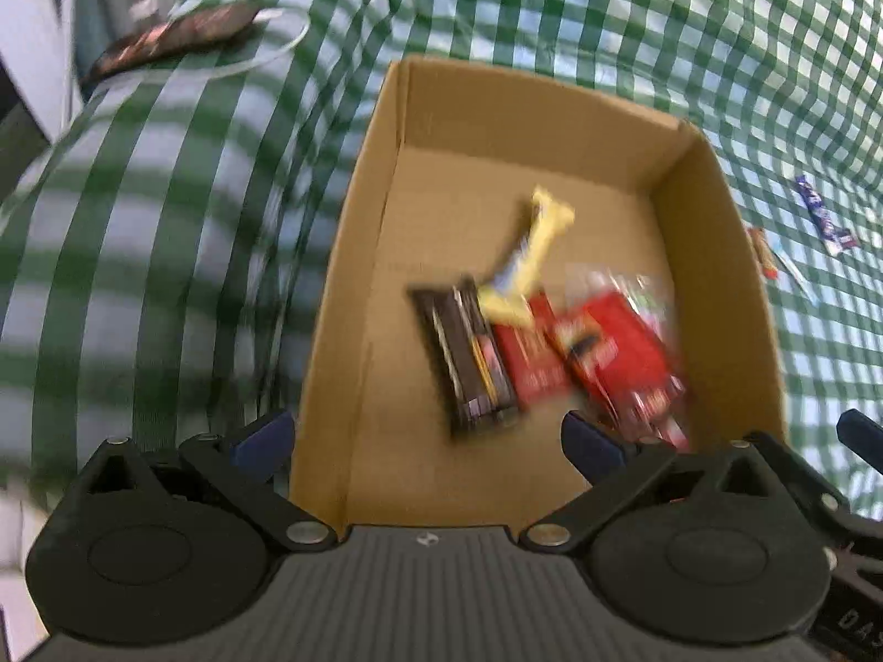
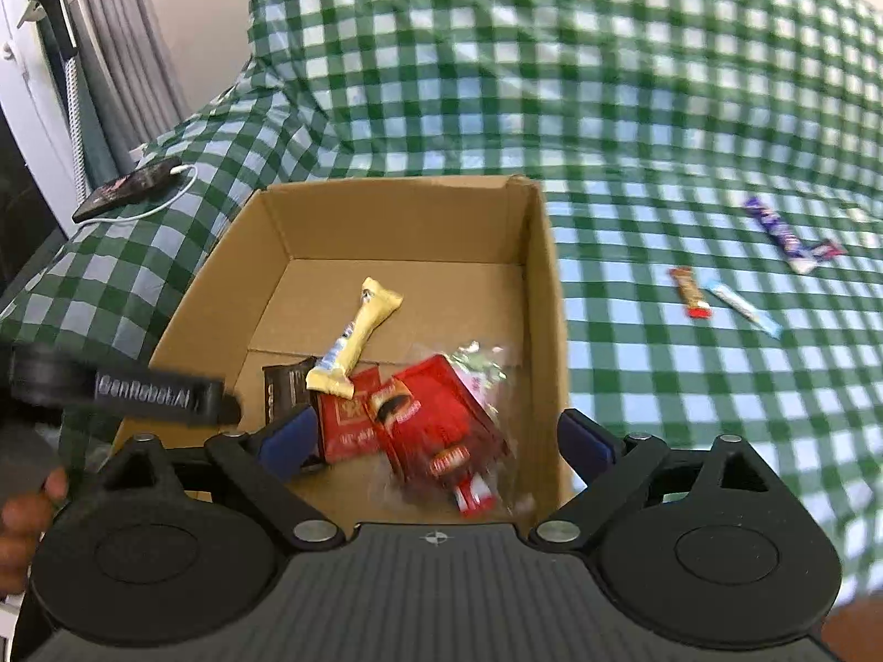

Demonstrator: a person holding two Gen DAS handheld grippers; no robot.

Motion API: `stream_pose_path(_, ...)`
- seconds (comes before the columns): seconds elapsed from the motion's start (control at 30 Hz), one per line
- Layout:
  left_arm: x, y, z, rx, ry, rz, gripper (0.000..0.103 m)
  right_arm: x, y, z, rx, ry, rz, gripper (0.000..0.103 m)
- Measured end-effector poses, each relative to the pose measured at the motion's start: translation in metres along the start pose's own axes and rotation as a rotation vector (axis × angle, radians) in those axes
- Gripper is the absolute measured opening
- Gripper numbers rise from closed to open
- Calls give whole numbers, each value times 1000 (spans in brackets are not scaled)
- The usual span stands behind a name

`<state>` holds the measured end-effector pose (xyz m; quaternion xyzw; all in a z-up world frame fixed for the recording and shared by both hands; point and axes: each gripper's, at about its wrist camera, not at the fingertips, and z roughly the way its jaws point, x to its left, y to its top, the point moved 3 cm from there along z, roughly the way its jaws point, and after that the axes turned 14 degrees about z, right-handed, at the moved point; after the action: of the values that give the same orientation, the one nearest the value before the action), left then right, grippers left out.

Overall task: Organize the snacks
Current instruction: 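Open both tools to drop the wafer bar and red bag into the box, then move both tools from the box toward the purple snacks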

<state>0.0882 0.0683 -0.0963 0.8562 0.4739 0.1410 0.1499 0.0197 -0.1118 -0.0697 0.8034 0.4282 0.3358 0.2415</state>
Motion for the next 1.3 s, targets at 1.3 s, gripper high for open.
stream_pose_path(1.3,-43,-87,-123,-183,76,69,103,-19,-61,-153,-183,36,-136,102)
